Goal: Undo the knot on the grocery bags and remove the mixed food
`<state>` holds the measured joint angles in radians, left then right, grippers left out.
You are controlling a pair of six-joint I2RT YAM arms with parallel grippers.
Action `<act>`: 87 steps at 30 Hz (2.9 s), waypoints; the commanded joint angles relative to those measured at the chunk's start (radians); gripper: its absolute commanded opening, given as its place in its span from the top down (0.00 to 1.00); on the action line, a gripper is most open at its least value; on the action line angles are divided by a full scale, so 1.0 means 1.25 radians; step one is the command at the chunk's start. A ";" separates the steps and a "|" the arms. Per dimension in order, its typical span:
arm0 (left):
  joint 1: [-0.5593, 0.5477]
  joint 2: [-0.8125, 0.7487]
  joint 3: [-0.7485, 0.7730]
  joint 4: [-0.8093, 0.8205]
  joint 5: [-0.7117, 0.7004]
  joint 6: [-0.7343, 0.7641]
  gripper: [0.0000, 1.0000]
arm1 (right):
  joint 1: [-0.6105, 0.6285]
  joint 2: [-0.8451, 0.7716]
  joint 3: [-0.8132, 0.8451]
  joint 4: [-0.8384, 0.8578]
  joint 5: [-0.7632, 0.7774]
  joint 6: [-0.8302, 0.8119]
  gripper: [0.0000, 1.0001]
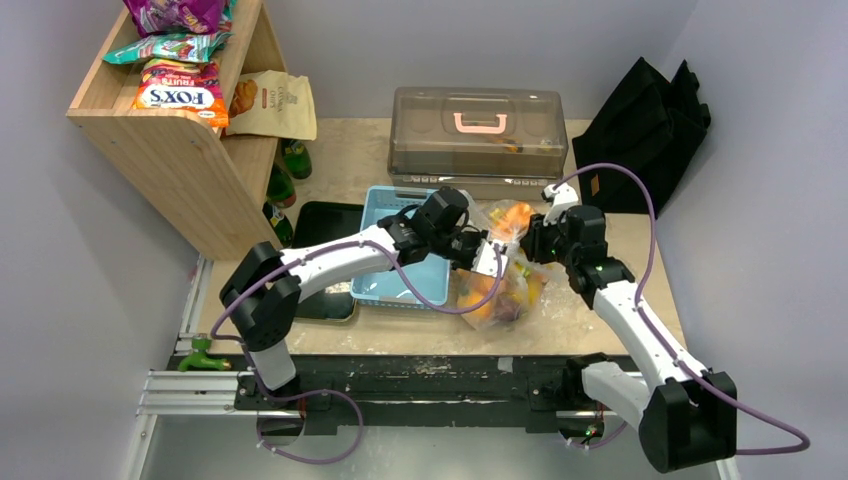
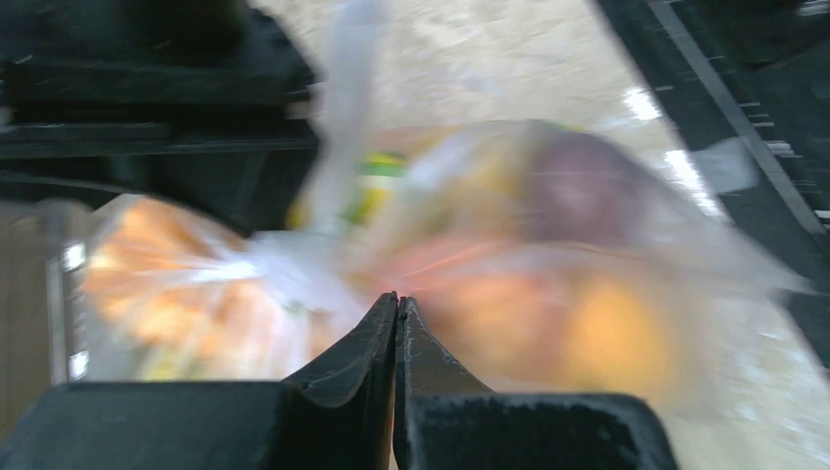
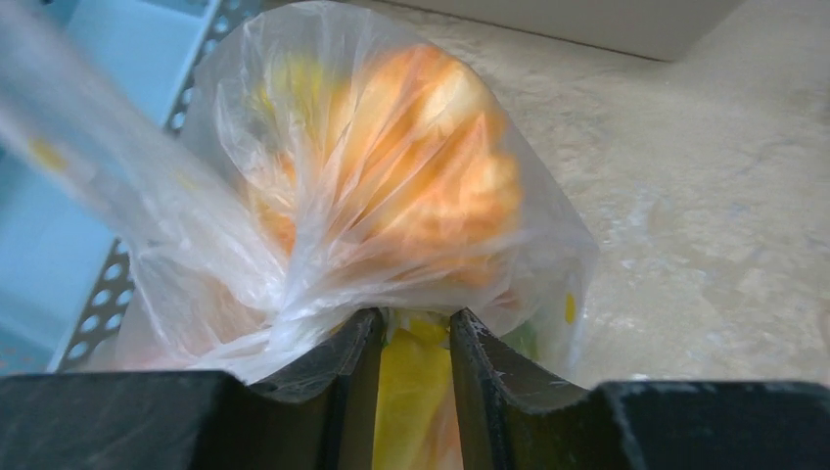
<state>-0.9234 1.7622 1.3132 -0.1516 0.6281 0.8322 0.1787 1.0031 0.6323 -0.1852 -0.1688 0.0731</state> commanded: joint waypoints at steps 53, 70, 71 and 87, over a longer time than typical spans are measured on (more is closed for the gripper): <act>-0.060 -0.084 -0.074 -0.085 0.101 -0.071 1.00 | -0.104 -0.061 0.105 -0.044 0.191 0.030 1.00; -0.012 -0.031 0.031 0.015 0.059 -0.293 1.00 | -0.117 -0.170 0.225 -0.495 -0.395 -0.280 0.47; -0.012 -0.024 0.037 0.016 0.058 -0.296 1.00 | -0.117 -0.161 0.221 -0.489 -0.392 -0.285 0.45; -0.012 -0.005 0.089 0.016 0.078 -0.319 1.00 | -0.006 -0.082 0.108 -0.217 -0.090 -0.211 0.46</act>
<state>-0.9352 1.7683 1.3685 -0.1951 0.6674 0.4412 0.1268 0.8761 0.7967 -0.5835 -0.4564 -0.2184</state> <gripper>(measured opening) 0.019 0.551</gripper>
